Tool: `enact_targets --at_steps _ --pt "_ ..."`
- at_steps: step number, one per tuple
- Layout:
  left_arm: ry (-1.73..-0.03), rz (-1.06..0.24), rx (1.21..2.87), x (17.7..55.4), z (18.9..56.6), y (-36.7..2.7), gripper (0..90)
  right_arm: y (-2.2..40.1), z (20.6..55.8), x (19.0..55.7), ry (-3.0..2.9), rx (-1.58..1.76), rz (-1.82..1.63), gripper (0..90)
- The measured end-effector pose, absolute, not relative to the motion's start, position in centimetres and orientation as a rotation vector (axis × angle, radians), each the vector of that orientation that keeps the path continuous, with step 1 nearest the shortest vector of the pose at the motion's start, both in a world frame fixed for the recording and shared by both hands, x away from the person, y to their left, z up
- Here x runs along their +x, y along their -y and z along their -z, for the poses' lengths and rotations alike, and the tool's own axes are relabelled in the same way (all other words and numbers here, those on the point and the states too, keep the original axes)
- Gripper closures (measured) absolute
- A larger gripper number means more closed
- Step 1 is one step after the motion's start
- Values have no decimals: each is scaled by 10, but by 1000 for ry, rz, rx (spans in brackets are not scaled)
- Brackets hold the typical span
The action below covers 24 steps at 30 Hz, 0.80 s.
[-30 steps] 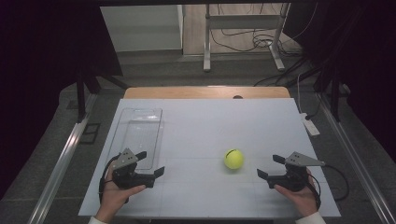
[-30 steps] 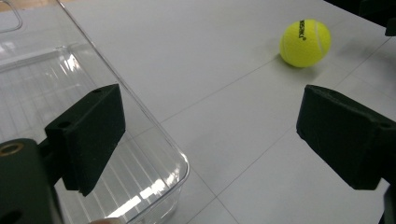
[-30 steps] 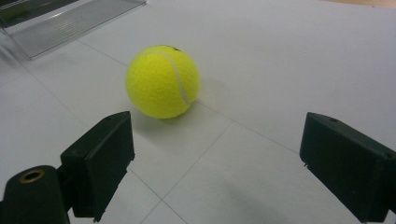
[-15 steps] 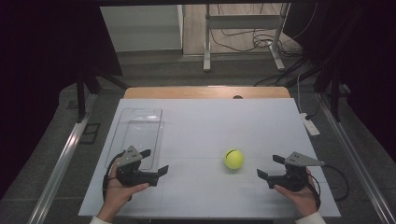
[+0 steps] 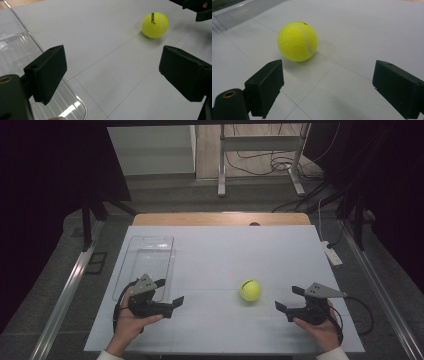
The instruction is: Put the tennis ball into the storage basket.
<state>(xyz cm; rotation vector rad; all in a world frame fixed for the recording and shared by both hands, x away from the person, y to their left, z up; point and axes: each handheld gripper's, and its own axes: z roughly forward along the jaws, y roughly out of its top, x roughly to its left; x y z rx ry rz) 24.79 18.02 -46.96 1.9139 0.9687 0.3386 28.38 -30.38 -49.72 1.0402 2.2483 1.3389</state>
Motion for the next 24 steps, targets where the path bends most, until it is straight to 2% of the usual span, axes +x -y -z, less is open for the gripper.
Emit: enact_targets --at_steps 24 --pt "-912 -325 1950 263 462 -154 87 305 498 285 -2254 1041 -1335 103"
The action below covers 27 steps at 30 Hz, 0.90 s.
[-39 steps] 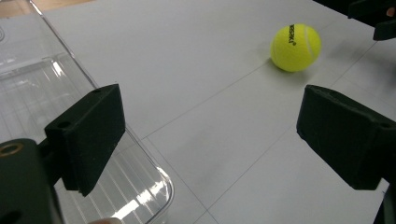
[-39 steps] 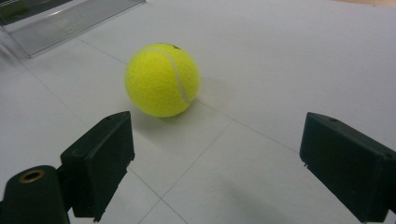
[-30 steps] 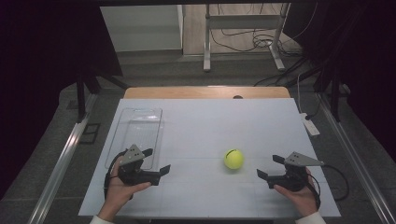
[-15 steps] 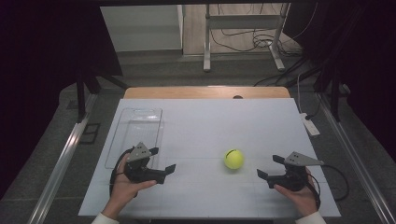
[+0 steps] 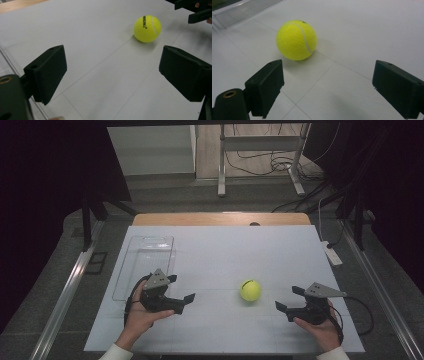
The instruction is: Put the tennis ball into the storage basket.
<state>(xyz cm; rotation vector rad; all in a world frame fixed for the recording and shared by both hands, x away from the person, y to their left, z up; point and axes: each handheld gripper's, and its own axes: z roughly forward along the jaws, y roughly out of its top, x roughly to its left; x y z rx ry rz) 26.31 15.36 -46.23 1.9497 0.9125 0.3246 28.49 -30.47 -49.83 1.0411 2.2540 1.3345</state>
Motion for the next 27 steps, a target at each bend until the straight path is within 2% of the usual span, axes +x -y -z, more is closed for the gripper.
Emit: enact_targets --at_steps 27 --pt "-875 -289 1983 275 460 -133 87 305 500 286 -2262 1045 -1320 105"
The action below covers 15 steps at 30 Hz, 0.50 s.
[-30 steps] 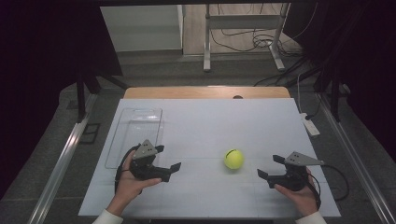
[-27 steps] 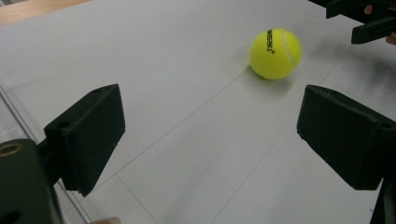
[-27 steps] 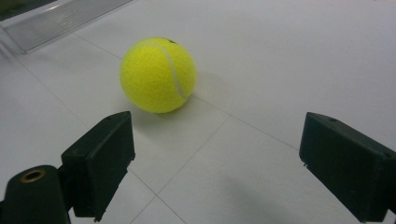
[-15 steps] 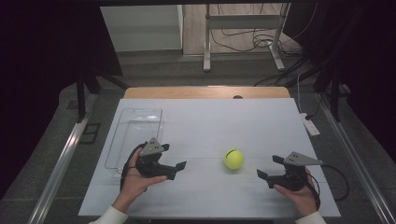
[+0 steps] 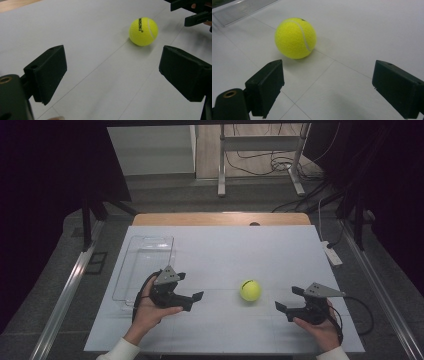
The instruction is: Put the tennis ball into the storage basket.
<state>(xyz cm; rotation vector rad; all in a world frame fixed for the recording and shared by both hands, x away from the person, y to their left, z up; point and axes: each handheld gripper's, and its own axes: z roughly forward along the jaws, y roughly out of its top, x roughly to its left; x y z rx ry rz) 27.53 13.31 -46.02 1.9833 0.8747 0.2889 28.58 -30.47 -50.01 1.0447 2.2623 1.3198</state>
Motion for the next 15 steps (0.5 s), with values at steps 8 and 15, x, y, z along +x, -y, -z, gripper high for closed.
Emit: enact_targets --at_steps 8,15 --pt "-866 -278 1992 280 459 -128 86 305 500 286 -2262 1046 -1321 105" --pt "-861 -272 1991 283 459 -124 86 305 501 286 -2263 1046 -1318 108"
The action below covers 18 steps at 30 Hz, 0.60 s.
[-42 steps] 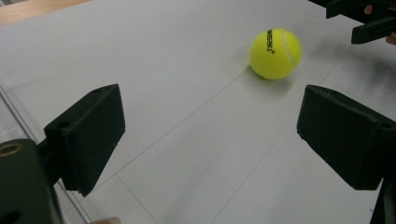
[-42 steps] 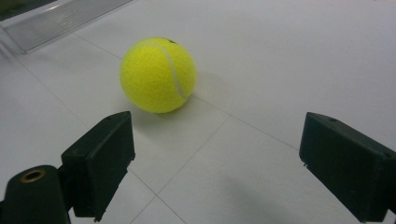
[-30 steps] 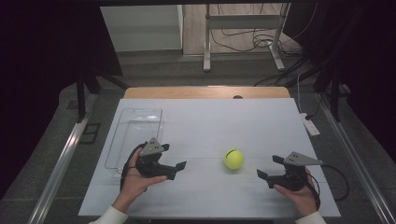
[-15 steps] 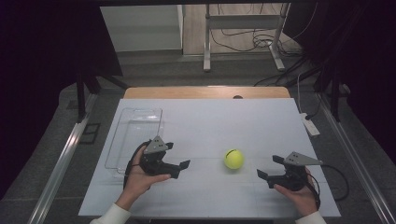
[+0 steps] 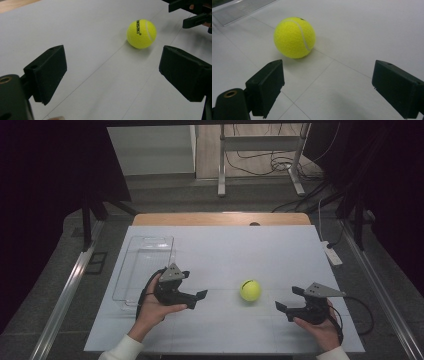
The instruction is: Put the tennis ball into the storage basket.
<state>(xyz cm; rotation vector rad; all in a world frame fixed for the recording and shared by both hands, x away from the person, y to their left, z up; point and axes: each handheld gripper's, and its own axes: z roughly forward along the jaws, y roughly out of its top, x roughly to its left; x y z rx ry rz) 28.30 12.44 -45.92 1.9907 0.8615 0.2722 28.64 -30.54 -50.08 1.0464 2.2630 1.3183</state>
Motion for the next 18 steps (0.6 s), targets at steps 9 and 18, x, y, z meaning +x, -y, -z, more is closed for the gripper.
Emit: enact_targets --at_steps 9,18 --pt "-835 -250 1998 286 456 -116 86 306 501 287 -2262 1051 -1316 108" --pt "-810 -245 2010 289 452 -109 86 306 501 287 -2262 1051 -1314 108"
